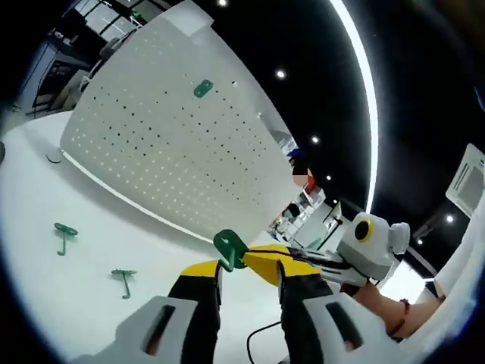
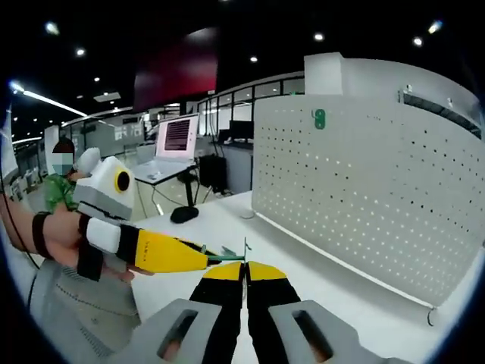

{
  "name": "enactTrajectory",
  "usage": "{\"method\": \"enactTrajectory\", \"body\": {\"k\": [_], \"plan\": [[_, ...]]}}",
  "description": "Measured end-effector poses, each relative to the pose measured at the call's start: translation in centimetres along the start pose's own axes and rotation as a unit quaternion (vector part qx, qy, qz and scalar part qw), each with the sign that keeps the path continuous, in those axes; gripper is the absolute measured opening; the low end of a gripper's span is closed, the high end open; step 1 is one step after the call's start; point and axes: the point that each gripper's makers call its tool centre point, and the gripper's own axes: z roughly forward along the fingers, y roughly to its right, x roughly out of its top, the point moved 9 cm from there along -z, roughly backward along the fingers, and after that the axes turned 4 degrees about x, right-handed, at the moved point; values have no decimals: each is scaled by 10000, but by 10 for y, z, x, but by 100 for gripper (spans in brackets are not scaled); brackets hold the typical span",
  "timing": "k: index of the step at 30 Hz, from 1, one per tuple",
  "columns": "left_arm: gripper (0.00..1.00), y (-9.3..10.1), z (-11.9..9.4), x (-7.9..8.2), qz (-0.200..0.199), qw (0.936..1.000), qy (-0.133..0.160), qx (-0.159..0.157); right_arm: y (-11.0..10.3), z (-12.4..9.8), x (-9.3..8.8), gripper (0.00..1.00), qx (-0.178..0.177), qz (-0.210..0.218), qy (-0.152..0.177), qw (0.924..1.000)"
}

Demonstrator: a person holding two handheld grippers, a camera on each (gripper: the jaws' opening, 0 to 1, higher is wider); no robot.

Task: Insert the hook assembly into the mounting plate slot until the hook locks in place.

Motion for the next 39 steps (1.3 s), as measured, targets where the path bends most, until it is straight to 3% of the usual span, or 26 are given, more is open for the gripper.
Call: {"method": "enactTrajectory", "body": {"k": [9, 13, 17, 21, 25, 32, 39], "plan": [[22, -3, -3, 4, -568, 9979, 298, -92, -10, 3, 10, 0, 76, -142, 155, 9998], [17, -5, -5, 6, -1056, 9930, 508, -112, -14, 4, 13, 0, 83, -279, 192, 9994], [13, -7, -5, 6, -1290, 9899, 573, -157, -14, 4, 15, 0, 61, -326, 259, 9991], [10, -7, -5, 3, -1751, 9820, 668, -225, -17, 4, 15, 0, 68, -391, 330, 9987], [4, -7, -5, 3, -1862, 9799, 694, -189, -20, 3, 16, 0, 41, -521, 435, 9977], [4, -8, -5, 4, -2086, 9755, 647, -259, -20, 2, 15, 0, 35, -663, 512, 9965], [4, -8, -5, 5, -2048, 9768, 569, -269, -20, 2, 15, 0, 37, -806, 482, 9956]]}}
